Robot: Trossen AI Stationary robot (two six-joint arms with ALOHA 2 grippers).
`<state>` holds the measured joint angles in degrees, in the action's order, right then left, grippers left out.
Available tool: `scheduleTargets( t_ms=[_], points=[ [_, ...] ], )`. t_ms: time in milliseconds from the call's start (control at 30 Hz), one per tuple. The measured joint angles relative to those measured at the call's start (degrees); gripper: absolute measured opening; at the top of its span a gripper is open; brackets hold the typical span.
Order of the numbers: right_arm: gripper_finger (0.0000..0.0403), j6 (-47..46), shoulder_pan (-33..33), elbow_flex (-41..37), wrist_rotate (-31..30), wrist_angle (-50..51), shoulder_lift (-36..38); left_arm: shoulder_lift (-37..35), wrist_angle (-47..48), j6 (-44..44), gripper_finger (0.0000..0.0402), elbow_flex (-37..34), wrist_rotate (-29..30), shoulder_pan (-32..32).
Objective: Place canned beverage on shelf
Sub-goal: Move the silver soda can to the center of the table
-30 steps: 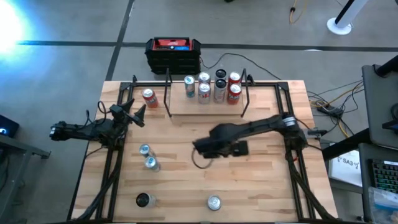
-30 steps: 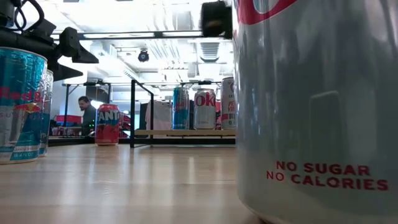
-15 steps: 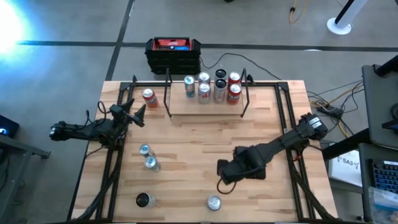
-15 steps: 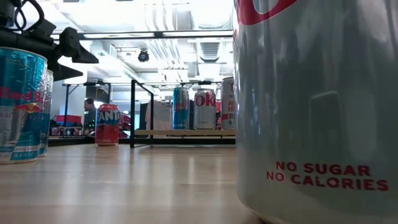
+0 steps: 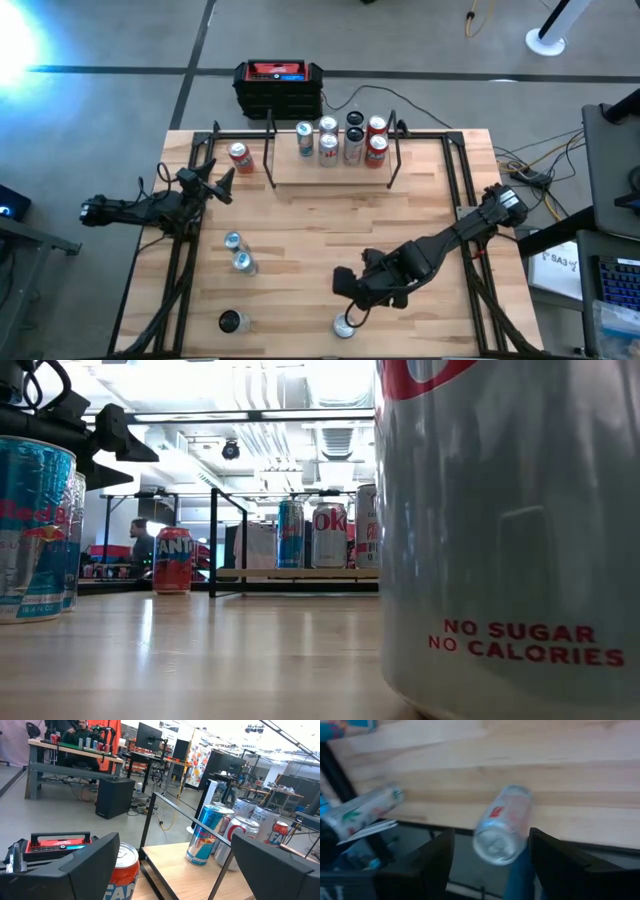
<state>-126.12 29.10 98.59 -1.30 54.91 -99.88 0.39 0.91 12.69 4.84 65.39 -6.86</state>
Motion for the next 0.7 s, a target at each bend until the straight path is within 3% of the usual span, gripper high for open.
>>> scheduleTargets(
  t_ms=[467,700],
  points=[
    [0.0235,-5.91,1.76,4.11,3.3,-4.45,-7.42,0.0,0.0,0.0,0.0368,0.0,0.0,0.0],
    [0.0235,-5.3,1.94,11.27,3.49,1.27,-11.71,0.09,0.05,0.0,0.0368,0.0,0.0,0.01]
  ],
)
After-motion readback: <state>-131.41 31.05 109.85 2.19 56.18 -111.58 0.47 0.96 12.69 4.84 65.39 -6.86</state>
